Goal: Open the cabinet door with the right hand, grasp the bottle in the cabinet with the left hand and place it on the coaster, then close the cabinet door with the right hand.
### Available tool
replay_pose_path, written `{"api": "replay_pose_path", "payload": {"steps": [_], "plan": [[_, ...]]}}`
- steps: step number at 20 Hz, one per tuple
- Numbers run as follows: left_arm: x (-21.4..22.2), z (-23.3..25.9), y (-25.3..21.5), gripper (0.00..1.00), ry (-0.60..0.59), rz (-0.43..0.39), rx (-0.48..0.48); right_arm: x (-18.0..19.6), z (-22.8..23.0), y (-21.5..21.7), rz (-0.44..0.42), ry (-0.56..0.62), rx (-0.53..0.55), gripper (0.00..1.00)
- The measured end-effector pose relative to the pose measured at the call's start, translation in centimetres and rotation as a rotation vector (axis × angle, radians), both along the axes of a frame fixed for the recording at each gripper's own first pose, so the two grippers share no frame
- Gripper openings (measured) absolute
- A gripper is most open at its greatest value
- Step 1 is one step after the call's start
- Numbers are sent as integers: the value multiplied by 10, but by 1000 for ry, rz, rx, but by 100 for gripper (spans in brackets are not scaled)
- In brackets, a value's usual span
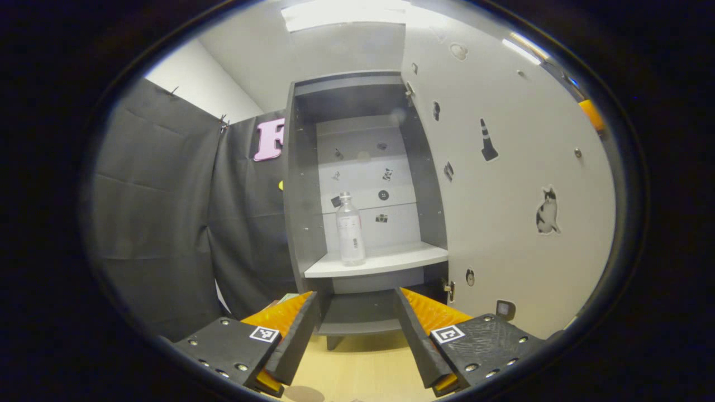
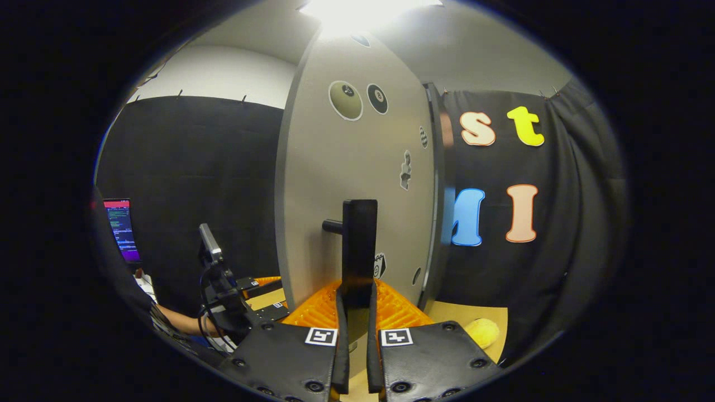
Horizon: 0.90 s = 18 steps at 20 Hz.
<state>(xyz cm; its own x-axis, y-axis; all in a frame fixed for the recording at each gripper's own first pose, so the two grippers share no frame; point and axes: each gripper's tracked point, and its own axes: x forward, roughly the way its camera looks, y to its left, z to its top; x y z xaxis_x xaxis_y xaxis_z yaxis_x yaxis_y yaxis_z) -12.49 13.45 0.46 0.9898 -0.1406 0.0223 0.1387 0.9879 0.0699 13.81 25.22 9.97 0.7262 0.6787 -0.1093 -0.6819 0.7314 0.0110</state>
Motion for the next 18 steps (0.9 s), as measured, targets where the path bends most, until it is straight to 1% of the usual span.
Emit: {"api": "replay_pose_path", "payload": {"steps": [1, 2, 3, 5, 7, 8, 10, 11, 12, 13, 15, 16, 17, 18], "plan": [[0, 0, -1, 81, 2, 2, -2, 3, -1, -4, -22, -11, -5, 14], [-1, 0, -2, 81, 2, 5, -4, 6, -1, -9, -43, -16, -4, 12], [-2, 2, -3, 83, 1, 9, -5, 7, -1, -9, -50, -17, 9, 14], [-1, 5, -1, 83, -11, 21, 3, 5, 2, -3, -39, -5, 45, 14], [0, 10, 4, 81, -31, 42, 17, 5, 3, -3, -34, -1, 54, 14], [1, 12, 6, 83, -41, 53, 21, 5, 2, -6, -40, -3, 46, 17], [3, 16, 10, 81, -55, 69, 22, 2, 0, -9, -38, 0, 44, 19], [5, 17, 11, 80, -59, 74, 23, -3, -1, -8, -24, 12, 53, 16], [5, 18, 11, 83, -64, 74, 24, -6, -3, -10, -19, 20, 56, 19], [6, 21, 11, 81, -71, 75, 26, -9, -3, -12, -19, 23, 58, 20], [10, 23, 11, 80, -80, 70, 30, -3, -6, -28, -91, 9, 35, 20], [11, 24, 9, 83, -83, 65, 28, 2, -8, -40, -135, 11, 36, 20], [12, 25, 7, 81, -84, 56, 22, 0, -11, -50, -175, 23, 50, 20], [14, 26, 4, 81, -86, 44, 16, 2, -14, -60, -213, 36, 64, 20]]}}
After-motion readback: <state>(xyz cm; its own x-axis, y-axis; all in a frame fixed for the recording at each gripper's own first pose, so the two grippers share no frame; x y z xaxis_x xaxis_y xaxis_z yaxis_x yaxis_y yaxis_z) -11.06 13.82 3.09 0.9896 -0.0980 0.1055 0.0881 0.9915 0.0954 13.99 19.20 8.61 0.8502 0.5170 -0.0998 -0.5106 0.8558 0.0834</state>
